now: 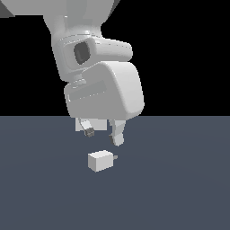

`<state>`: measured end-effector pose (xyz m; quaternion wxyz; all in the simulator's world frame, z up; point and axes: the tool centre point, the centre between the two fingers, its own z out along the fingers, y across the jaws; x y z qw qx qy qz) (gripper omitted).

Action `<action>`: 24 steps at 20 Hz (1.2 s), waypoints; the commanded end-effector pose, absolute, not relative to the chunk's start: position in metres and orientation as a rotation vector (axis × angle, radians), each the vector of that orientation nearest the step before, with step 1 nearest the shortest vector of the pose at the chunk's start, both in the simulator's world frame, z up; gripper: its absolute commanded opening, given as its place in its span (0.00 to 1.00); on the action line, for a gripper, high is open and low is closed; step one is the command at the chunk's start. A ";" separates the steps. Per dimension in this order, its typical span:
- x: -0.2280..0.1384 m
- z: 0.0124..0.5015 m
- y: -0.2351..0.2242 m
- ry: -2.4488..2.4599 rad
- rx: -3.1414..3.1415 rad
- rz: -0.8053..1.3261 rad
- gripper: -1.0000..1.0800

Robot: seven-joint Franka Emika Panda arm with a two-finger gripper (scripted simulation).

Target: Plug the charger into the wall socket.

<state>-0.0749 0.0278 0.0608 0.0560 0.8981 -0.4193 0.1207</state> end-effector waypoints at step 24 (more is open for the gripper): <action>-0.076 0.012 0.028 -1.280 2.721 0.364 0.00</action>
